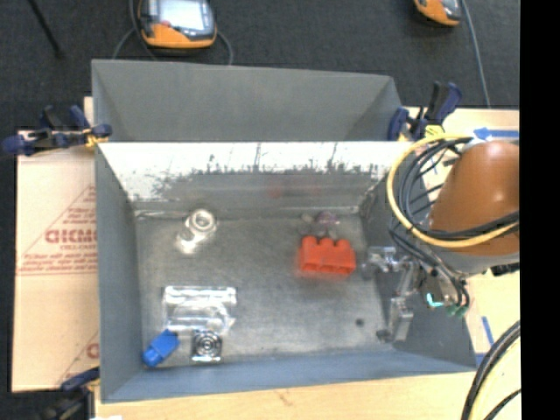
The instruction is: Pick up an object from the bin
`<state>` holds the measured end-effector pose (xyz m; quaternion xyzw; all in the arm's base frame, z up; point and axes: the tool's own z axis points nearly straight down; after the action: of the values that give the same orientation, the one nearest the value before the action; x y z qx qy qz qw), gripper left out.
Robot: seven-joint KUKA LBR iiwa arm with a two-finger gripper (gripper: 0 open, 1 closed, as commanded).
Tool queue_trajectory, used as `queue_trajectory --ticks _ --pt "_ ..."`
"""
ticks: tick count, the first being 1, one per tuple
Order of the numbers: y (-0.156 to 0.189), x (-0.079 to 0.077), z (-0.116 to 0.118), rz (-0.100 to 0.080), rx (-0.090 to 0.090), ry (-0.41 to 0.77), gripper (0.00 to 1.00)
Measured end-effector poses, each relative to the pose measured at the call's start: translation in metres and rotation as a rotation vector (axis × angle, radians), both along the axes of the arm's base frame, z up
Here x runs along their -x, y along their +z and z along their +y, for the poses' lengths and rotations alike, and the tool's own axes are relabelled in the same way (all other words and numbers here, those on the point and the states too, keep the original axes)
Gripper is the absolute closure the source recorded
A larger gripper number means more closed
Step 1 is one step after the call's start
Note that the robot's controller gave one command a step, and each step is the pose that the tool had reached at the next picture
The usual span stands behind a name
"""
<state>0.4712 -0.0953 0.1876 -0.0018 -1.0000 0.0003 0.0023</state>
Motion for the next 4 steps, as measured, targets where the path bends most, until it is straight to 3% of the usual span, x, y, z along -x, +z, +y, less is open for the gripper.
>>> queue_trajectory --ticks 1,2,3,4 --pt "-0.099 -0.068 0.033 -0.008 -0.001 0.021 0.00" --pt "-0.113 -0.127 -0.007 -0.018 0.003 0.114 0.00" --pt "-0.116 -0.180 0.030 -0.009 0.002 0.166 0.00" --pt "-0.115 -0.179 0.028 -0.008 0.002 0.163 1.00"
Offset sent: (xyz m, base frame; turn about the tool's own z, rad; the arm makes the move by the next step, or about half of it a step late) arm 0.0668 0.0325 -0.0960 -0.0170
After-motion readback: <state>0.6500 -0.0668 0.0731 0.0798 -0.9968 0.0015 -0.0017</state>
